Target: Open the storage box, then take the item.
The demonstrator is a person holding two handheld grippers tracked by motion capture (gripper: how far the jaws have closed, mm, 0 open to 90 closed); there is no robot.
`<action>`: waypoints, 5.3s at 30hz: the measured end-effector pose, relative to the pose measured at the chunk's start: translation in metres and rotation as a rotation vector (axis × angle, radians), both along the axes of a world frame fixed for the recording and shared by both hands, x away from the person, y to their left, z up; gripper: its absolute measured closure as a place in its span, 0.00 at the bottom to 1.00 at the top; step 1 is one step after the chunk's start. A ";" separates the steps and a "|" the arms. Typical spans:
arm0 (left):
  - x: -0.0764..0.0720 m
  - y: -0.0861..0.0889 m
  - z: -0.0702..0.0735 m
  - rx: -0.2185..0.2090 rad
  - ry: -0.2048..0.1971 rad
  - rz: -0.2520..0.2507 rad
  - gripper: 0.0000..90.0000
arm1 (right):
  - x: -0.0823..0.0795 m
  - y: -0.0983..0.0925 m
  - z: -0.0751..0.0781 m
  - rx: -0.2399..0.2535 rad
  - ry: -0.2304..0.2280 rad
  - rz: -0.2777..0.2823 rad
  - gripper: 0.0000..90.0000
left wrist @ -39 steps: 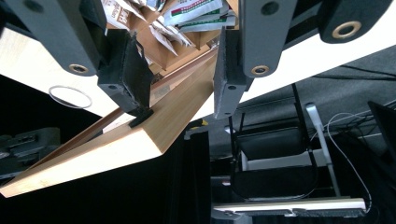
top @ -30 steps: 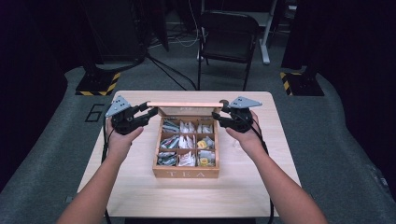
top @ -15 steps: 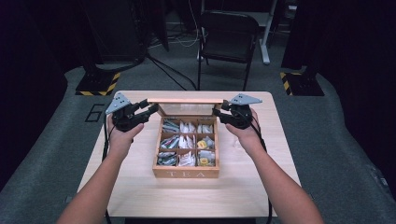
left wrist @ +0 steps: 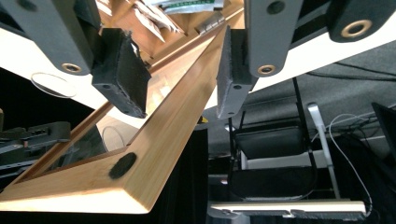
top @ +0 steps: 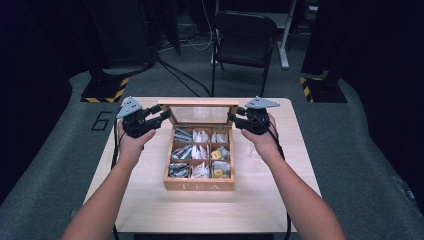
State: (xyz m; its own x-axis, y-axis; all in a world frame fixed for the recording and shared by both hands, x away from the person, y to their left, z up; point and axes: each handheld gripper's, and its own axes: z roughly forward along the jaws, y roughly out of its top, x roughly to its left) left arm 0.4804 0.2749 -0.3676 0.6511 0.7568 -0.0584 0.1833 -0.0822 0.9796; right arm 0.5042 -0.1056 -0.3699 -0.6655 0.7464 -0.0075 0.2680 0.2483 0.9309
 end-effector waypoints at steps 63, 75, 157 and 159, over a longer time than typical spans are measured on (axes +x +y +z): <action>0.038 -0.006 -0.001 0.003 0.041 0.055 0.68 | 0.045 0.008 -0.030 -0.041 0.091 -0.016 0.67; 0.042 -0.006 0.001 0.000 0.062 0.061 0.67 | 0.050 0.003 -0.032 -0.008 0.116 -0.004 0.69; 0.035 0.006 -0.004 0.007 0.093 0.052 0.63 | 0.087 0.013 -0.030 -0.008 0.240 -0.125 0.72; 0.035 0.007 -0.006 0.005 0.097 0.057 0.63 | 0.087 0.013 -0.030 -0.016 0.238 -0.125 0.69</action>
